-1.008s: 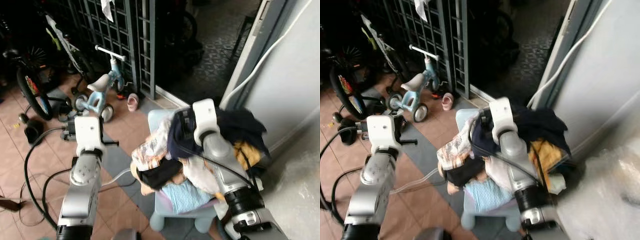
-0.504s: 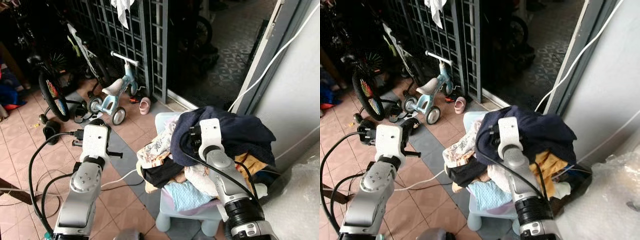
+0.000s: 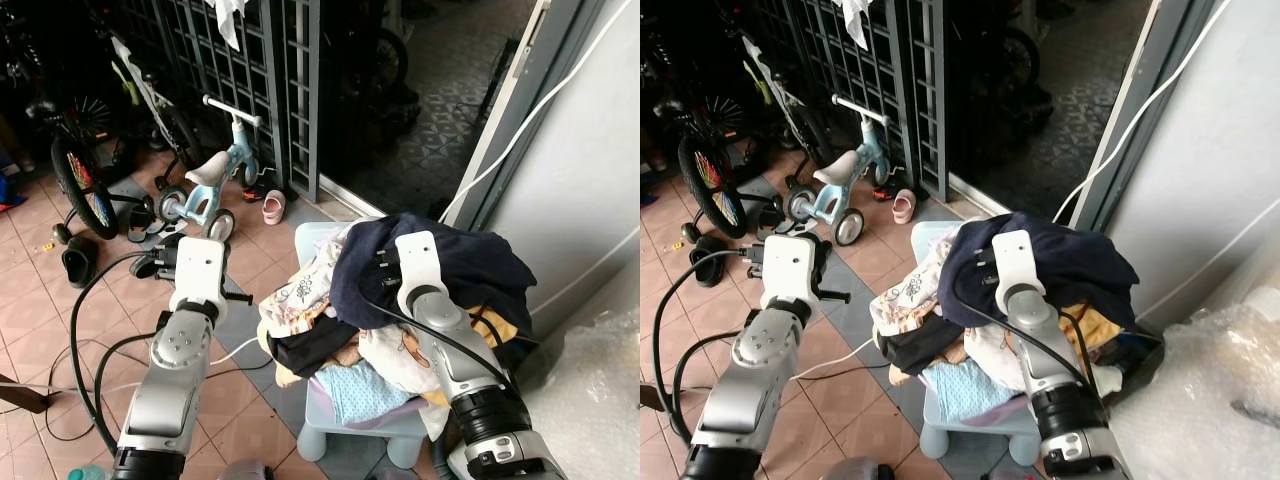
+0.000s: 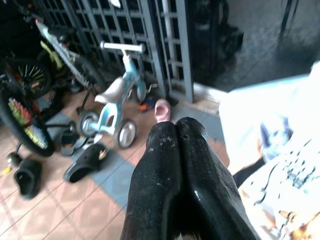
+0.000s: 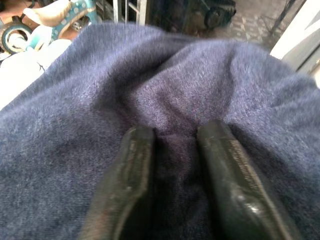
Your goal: Clothes washing
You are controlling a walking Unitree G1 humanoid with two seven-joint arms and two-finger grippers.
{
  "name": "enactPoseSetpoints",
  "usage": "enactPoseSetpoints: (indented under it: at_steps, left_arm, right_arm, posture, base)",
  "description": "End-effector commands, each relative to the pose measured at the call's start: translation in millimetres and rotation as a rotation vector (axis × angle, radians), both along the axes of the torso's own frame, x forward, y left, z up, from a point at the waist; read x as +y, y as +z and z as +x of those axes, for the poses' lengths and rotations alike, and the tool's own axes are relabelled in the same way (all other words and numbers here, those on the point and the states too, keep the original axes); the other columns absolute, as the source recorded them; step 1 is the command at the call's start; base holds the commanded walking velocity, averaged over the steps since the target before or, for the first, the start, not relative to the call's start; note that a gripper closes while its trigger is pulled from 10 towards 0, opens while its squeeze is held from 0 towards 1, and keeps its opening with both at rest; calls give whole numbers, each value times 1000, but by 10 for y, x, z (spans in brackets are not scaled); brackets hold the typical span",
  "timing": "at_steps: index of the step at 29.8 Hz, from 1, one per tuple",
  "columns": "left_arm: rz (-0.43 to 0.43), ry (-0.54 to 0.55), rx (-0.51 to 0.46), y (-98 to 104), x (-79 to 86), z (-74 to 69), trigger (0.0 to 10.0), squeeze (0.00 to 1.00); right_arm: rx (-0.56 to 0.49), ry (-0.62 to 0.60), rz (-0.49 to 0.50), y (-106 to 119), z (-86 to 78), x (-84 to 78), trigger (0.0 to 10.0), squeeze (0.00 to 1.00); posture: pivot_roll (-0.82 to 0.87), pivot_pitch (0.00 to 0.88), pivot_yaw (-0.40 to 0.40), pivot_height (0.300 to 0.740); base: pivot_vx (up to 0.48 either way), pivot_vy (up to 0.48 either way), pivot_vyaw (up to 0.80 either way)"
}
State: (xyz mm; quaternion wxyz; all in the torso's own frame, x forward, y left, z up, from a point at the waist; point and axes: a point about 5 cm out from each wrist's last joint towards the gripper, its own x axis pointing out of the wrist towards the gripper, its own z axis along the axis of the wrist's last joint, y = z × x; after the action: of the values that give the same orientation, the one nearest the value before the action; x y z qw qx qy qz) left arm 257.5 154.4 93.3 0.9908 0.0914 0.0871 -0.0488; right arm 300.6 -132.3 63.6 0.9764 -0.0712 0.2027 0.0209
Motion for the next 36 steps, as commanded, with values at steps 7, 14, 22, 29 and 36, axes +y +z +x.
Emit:
enactPoseSetpoints:
  at_steps: [7, 14, 22, 29, 36]
  left_arm:
    - [36, -63, -51, 79, -141, 144, 10000, 0]
    - [-16, -23, -17, -21, -139, 87, 10000, 0]
    - [-25, -49, -52, 46, -197, 157, 10000, 0]
    - [-23, -28, -59, 36, -189, 156, 10000, 0]
    - [-32, -14, -61, 28, -207, 163, 10000, 0]
  right_arm:
    - [89, -12, 58, -175, -81, 34, 0, 0]
    - [-171, 64, 197, 264, 9, 79, 0, 0]
    - [-404, -1, 253, 648, 25, -64, 0, 0]
    - [-499, 56, 218, 868, 32, -51, 0, 0]
    - [-494, 55, 186, 855, 59, -58, 10000, 0]
  posture:
    - [13, 0, -5, 740]
    - [-20, 0, -10, 740]
    - [-33, 0, -6, 740]
    - [-46, 0, -12, 740]
    - [-39, 0, -20, 740]
  base:
    - [0, 0, 0]
    - [0, 0, 0]
    - [0, 0, 0]
    - [0, 0, 0]
    - [0, 0, 0]
